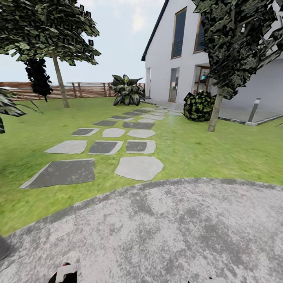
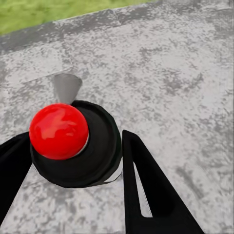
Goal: In the garden, pick up the pesticide atomizer on the floor and spray pesticide onto both trees until each tree trunk is fully covered.
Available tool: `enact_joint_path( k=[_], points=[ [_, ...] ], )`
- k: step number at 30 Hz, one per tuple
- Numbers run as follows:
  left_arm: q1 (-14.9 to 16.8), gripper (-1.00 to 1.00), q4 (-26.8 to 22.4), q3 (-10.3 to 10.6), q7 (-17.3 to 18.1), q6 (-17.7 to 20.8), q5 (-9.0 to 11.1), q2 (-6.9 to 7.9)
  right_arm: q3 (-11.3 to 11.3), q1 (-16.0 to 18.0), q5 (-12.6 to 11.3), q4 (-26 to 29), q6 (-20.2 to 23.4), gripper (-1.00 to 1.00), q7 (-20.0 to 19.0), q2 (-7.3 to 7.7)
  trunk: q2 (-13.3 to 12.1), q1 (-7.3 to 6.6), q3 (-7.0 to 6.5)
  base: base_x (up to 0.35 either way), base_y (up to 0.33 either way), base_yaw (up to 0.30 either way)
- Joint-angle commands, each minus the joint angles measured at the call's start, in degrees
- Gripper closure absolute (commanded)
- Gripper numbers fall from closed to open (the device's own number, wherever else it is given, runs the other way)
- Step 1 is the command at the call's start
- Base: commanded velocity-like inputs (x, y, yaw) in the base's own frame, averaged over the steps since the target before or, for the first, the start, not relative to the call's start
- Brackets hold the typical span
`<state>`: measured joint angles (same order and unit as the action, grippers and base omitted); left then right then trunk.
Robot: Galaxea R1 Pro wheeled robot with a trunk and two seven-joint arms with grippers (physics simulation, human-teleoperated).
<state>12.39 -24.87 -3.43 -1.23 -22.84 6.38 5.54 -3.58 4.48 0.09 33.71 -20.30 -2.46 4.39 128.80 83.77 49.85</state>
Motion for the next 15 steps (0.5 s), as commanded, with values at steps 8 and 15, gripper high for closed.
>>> enact_joint_path(
  k=[8, 15],
  points=[
    [0.0, 1.00, 0.0, 0.0, 0.0, 0.0, 0.0, 0.00, 0.0, 0.0, 0.0, 0.0, 0.0, -1.00, 0.0, 0.00, 0.0, 0.00, -0.41, 0.333, -0.081, 0.157],
    [0.0, 1.00, 0.0, 0.0, 0.0, 0.1, 0.0, 0.00, 0.1, 0.0, 0.0, 0.0, 0.0, -1.00, 0.0, 0.00, 0.0, 0.00, -0.43, 0.339, -0.004, 0.009]
  ],
)
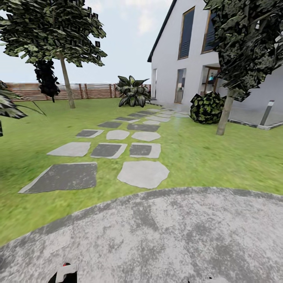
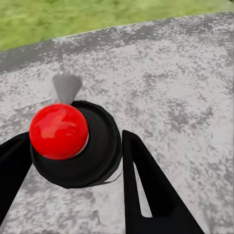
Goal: In the garden, pick up the pesticide atomizer on the floor and spray pesticide onto both trees until each tree trunk is fully covered.
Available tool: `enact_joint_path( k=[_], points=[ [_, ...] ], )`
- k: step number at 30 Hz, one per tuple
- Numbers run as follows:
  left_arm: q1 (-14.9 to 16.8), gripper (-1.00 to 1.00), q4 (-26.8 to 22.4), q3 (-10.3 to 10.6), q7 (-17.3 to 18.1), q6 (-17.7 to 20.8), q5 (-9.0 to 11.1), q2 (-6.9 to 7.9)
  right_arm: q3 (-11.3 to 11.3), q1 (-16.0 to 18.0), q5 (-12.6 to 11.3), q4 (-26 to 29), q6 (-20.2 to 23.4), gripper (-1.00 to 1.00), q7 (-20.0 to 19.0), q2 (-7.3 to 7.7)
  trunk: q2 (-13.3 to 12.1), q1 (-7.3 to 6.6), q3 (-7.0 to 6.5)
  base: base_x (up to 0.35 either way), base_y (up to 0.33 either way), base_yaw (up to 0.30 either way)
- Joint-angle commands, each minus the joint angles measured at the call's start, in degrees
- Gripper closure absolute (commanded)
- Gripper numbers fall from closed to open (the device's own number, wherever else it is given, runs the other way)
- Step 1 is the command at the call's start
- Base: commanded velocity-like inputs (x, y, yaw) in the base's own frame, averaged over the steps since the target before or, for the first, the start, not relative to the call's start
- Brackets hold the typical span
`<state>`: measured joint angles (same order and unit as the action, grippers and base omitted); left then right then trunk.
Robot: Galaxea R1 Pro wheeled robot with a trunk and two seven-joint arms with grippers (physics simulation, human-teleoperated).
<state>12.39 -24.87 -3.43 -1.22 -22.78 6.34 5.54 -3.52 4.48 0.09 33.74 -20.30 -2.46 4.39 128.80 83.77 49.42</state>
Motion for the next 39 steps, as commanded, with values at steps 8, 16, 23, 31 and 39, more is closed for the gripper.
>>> enact_joint_path(
  k=[8, 16, 23, 31, 39],
  points=[
    [0.0, 1.00, 0.0, 0.0, 0.0, -0.1, 0.0, 0.00, 0.0, 0.0, 0.1, -0.1, 0.0, -1.00, 0.0, 0.00, 0.0, 0.00, 0.00, 0.339, 0.000, 0.000],
    [0.0, 1.00, 0.0, 0.0, 0.0, 0.0, 0.0, 0.00, 0.0, 0.0, 0.0, 0.0, 0.0, -1.00, 0.0, 0.00, 0.0, 0.00, 0.00, 0.339, 0.000, 0.000],
    [0.0, 1.00, 0.1, 0.0, 0.0, 0.0, 0.0, 0.00, 0.0, 0.0, 0.0, 0.0, 0.0, -1.00, 0.0, 0.00, 0.0, 0.00, 0.00, 0.339, 0.000, 0.127],
    [0.0, 1.00, 0.1, 0.0, 0.0, 0.0, 0.0, 0.00, 0.0, 0.0, 0.0, 0.0, 0.0, -1.00, 0.0, 0.00, 0.0, 0.00, 0.00, 0.339, 0.000, 0.271],
    [0.0, 1.00, 0.1, 0.0, -0.1, 0.0, 0.0, 0.00, -0.1, 0.0, 0.1, 0.0, 0.0, -1.00, 0.0, 0.00, 0.0, 0.00, 0.00, 0.339, 0.000, 0.129]
  ],
)
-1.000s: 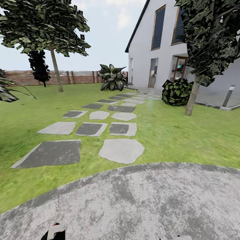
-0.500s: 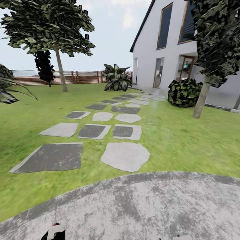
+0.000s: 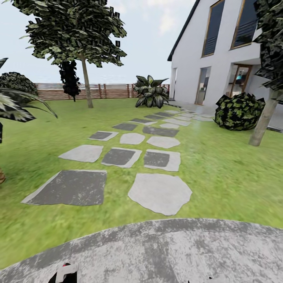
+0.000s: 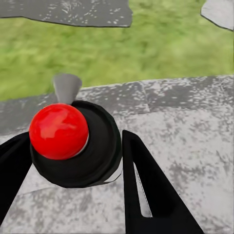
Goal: In the garden, pick up the pesticide atomizer on the floor and spray pesticide onto both trees until each tree trunk is fully covered.
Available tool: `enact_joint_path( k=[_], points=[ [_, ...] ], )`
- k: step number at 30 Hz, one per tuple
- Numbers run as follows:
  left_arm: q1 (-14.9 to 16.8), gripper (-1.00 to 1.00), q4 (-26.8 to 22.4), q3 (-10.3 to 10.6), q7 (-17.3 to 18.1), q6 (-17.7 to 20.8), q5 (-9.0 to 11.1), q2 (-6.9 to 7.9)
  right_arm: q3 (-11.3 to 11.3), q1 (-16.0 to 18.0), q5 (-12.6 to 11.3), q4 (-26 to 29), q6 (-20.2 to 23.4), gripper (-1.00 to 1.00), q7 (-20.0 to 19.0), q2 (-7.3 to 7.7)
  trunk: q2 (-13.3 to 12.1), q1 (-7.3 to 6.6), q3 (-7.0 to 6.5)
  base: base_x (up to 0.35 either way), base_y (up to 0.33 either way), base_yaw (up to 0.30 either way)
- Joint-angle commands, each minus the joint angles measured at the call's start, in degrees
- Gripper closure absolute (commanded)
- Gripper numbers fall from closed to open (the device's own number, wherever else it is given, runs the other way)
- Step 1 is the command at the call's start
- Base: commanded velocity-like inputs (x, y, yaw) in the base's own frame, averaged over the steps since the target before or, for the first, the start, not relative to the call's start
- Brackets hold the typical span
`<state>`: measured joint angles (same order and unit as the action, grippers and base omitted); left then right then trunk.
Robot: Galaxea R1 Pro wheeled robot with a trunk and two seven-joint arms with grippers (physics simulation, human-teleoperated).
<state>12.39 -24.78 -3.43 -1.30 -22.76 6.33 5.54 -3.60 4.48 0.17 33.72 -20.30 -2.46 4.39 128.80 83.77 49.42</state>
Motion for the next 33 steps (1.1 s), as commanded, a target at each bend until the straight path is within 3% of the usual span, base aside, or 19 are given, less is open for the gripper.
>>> enact_joint_path(
  k=[1, 16, 33],
  points=[
    [0.0, 1.00, 0.0, 0.0, 0.0, 0.0, 0.0, 0.00, 0.0, 0.0, 0.0, 0.0, 0.0, -1.00, 0.0, 0.00, 0.0, 0.00, 0.00, 0.339, 0.000, 0.008],
    [0.0, 1.00, 0.0, 0.0, 0.0, 0.0, 0.0, 0.00, -0.1, 0.0, 0.0, 0.0, 0.0, -1.00, 0.0, 0.00, 0.0, 0.00, 0.00, 0.339, 0.000, 0.006],
    [0.0, 1.00, 0.1, 0.0, 0.0, 0.0, 0.0, 0.00, -0.1, 0.0, 0.0, -0.1, 0.0, -1.00, -0.1, 0.00, 0.0, 0.00, 0.00, 0.339, 0.000, 0.165]
  ],
)
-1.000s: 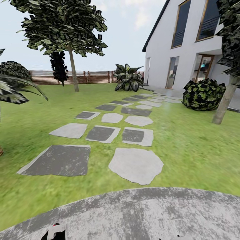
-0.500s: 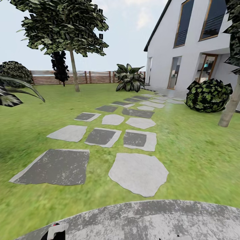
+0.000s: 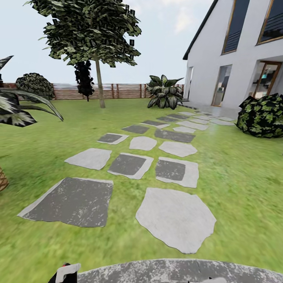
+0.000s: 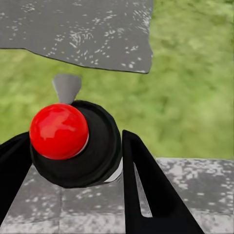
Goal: In the garden, pick up the pesticide atomizer on the floor and spray pesticide onto both trees until each tree trunk is fully covered.
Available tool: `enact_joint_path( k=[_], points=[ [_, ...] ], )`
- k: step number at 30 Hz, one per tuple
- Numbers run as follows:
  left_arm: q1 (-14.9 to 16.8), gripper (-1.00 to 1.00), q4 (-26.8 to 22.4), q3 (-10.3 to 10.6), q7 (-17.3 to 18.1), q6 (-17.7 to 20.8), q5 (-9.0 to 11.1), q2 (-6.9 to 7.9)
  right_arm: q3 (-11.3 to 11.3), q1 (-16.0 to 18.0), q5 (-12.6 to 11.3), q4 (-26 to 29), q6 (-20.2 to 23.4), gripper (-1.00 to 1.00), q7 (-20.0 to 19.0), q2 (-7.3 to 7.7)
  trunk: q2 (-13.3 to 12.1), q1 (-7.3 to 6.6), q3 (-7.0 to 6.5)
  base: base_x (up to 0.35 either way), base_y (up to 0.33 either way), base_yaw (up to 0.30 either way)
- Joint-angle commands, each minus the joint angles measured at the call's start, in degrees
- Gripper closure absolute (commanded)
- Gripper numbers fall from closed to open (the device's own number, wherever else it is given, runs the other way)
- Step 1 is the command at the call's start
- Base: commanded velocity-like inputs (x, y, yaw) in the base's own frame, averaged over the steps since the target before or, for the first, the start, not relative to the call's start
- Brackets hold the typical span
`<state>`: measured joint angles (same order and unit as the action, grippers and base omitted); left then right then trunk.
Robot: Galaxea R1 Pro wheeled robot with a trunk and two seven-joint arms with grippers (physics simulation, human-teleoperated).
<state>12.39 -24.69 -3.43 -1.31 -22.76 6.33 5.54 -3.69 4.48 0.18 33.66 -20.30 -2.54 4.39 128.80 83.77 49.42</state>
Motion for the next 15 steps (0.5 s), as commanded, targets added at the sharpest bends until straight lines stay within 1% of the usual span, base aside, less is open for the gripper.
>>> enact_joint_path(
  k=[1, 15],
  points=[
    [0.0, 1.00, 0.0, 0.0, 0.0, 0.0, 0.0, 0.00, 0.0, 0.0, 0.0, 0.0, 0.0, -1.00, 0.0, 0.00, 0.0, 0.00, 0.00, 0.339, 0.000, 0.011],
    [0.0, 1.00, 0.0, 0.0, 0.0, 0.0, 0.0, 0.00, -0.1, 0.0, 0.0, 0.0, 0.0, -1.00, 0.0, 0.00, 0.0, 0.00, 0.00, 0.339, 0.000, 0.005]
  ],
)
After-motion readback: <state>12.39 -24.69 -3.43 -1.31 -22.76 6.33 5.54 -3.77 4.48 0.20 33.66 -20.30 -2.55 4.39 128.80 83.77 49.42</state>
